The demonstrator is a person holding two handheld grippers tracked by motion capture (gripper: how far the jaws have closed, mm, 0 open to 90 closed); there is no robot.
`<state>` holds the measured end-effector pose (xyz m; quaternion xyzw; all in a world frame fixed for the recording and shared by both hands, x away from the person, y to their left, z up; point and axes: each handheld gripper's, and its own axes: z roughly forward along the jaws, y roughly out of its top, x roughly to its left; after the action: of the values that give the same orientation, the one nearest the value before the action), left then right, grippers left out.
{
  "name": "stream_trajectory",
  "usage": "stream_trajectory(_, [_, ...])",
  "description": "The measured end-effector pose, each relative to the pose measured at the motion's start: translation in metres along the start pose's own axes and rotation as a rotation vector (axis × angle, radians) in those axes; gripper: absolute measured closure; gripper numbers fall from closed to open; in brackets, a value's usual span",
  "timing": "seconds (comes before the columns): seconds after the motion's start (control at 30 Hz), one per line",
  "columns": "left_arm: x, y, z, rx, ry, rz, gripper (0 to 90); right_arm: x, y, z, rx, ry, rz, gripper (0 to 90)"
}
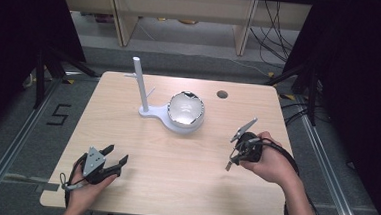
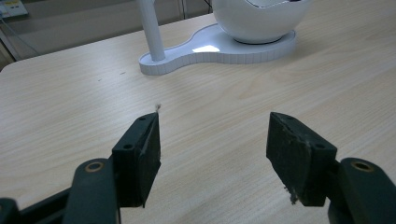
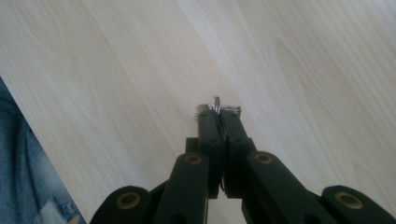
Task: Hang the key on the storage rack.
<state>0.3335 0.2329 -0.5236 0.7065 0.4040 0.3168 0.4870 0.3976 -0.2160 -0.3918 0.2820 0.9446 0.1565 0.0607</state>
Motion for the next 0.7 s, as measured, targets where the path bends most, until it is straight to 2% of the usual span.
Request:
stream_trajectory(0.17, [0.0,0.0,0.0,-0.004,-0.003,0.001,34.9,0.001,0.001,0.0,-0.011,-0.02,0.012,89.5])
stream_trajectory(0.23, [0.0,0.0,0.0,-0.002,0.004,-0.001,34.6,0.002,0.002,0.001,-0.031,-0.008,0.003,89.5])
stream_trajectory(0.27, [0.0,0.0,0.0,-0.003,0.003,-0.001,34.5,0.004,0.002,0.001,-0.031,0.004,0.026,89.5])
stream_trajectory(0.4, [0.0,0.0,0.0,-0.002,0.003,0.004,34.4,0.003,0.004,0.002,-0.054,-0.009,-0.011,89.5])
stream_trajectory(0.47, [-0.001,0.0,0.0,-0.002,0.001,0.008,34.5,0.005,0.005,0.001,-0.062,-0.002,0.008,89.5])
stream_trajectory(0.53, [-0.004,0.001,0.001,0.001,-0.013,0.004,33.6,0.006,0.007,0.001,-0.08,0.008,0.003,89.5])
stream_trajectory(0.67, [-0.021,0.007,0.005,0.005,-0.088,0.0,32.2,0.008,0.011,0.001,-0.107,0.001,0.003,89.5])
stream_trajectory(0.7, [-0.021,0.007,0.005,0.005,-0.088,0.0,31.8,0.008,0.011,0.001,-0.107,0.001,0.003,89.5])
